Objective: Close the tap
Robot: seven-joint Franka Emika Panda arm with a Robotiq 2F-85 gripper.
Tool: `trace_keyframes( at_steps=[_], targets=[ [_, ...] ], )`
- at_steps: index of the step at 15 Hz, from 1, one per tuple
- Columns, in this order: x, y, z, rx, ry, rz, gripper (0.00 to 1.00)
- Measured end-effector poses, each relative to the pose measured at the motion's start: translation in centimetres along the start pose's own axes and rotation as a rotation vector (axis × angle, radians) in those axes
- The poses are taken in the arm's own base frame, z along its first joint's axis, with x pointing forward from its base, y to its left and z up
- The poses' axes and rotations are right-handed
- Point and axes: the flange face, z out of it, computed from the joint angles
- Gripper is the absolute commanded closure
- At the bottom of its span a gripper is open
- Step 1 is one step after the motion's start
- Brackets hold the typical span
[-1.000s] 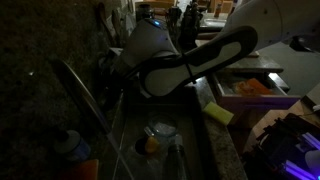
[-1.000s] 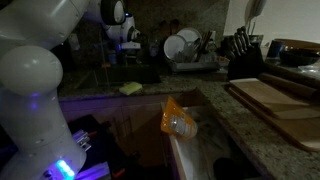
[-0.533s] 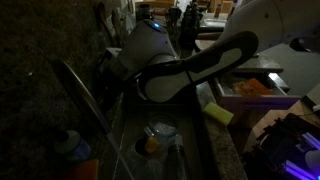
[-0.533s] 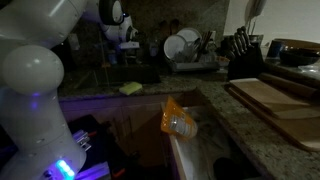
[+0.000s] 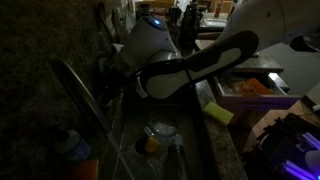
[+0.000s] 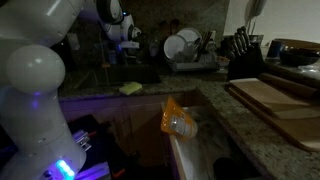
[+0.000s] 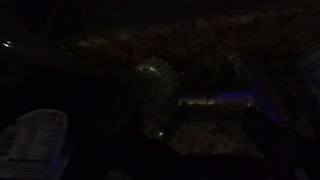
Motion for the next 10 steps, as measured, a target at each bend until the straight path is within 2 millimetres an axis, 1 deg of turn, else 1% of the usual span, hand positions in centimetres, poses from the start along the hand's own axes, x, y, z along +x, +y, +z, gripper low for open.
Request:
trace_keyframes(
  at_steps=[3, 5, 7, 10],
  targets=[
    [0.2, 1.6, -0.4, -0.039, 0.002, 0.094, 0.0],
    [0.2, 1.9, -0.5, -0.046, 0.002, 0.114, 0.0],
    [0.2, 1.7, -0.3, -0.028, 0.01, 0.106, 0.0],
    [-0.2, 1.1, 0.8, 0.075, 0.041, 0.06, 0.0]
  ],
)
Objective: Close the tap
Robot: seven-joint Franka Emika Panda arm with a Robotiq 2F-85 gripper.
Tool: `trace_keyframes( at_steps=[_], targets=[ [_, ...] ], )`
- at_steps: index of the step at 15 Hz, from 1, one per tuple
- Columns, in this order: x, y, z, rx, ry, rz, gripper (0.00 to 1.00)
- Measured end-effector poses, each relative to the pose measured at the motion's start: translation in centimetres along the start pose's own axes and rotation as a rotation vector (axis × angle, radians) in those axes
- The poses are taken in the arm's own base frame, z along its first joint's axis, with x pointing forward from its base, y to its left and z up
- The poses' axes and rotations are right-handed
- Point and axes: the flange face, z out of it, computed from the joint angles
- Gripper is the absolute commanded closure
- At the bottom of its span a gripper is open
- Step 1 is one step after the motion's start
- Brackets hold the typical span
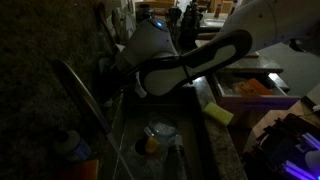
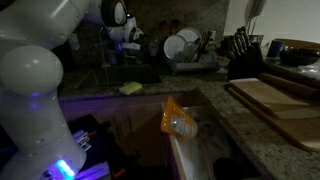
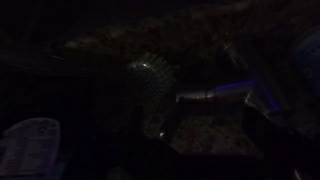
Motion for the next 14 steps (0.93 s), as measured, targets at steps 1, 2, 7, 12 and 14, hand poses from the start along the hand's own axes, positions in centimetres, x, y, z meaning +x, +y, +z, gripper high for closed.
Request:
trace_keyframes(
  at_steps=[1, 2, 7, 12, 14],
  targets=[
    [-0.2, -0.2, 0.5, 0.035, 0.008, -0.021, 0.0],
    [-0.3, -0.3, 1.0, 0.066, 0.014, -0.048, 0.0],
    [-1.1, -0.7, 2.8, 0.129, 0.029, -0.161, 0.0],
    [-0.2, -2.8, 2.5, 0.143, 0.056, -0.283, 0.0],
    [0.8, -4.3, 1.8, 0.166, 0.08, -0.296, 0.0]
  ],
)
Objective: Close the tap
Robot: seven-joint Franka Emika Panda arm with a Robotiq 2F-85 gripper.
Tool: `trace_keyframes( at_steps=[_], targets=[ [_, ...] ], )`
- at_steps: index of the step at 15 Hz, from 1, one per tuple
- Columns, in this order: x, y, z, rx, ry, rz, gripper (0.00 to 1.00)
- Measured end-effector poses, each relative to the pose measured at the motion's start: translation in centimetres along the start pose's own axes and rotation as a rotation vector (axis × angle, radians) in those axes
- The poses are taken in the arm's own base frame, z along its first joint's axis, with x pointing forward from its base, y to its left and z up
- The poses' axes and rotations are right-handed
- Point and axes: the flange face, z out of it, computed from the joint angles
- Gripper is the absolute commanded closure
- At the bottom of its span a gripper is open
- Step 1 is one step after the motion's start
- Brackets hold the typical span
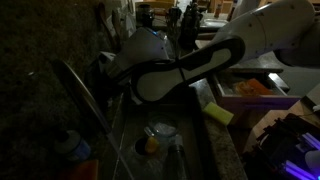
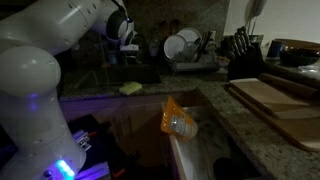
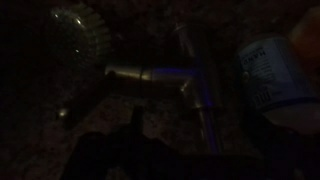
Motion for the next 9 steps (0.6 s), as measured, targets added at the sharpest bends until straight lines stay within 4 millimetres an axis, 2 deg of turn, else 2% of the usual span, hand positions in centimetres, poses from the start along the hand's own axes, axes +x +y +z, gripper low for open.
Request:
trace_keyframes(
  at_steps=[3, 9],
  targets=[
    [1.6, -1.1, -0.6, 0.002, 0.022, -0.008, 0.0],
    [2.5, 1.5, -3.0, -0.28, -0.052, 0.073, 0.0]
  ],
)
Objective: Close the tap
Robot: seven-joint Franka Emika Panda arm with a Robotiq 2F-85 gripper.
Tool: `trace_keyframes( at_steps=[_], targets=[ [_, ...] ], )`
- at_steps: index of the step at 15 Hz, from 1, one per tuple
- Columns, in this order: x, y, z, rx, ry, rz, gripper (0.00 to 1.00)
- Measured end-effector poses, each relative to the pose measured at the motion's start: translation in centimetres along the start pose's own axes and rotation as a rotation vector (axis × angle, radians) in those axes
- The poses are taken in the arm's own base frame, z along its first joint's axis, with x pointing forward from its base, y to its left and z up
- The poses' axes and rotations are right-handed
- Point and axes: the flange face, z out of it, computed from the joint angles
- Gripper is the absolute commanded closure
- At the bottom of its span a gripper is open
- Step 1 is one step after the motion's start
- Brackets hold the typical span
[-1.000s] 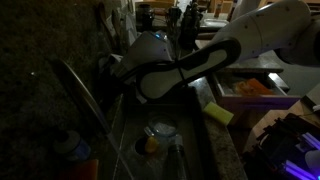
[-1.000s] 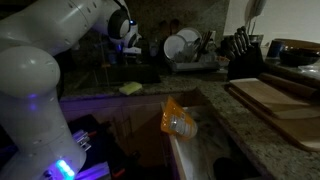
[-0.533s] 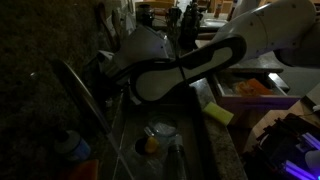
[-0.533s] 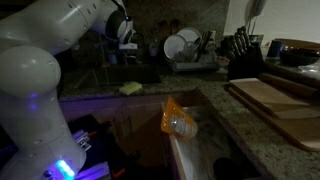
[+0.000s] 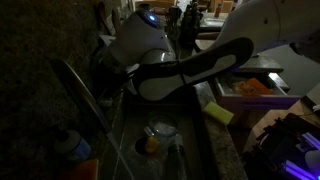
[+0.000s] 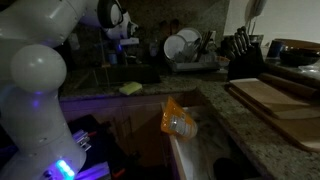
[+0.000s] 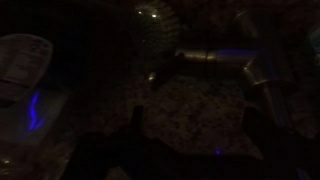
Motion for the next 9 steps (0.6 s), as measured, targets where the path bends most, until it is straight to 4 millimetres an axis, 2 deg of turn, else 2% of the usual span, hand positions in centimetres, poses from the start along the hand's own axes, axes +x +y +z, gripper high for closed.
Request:
trace_keyframes(
  at_steps=[2, 6, 9],
  targets=[
    [0.3, 0.5, -0.5, -0.051, -0.01, 0.024, 0.0],
    [0.1, 0.2, -0.2, -0.044, -0.012, 0.029, 0.0],
    [-0.9, 1.5, 0.5, -0.056, -0.027, 0.069, 0.0]
  ],
)
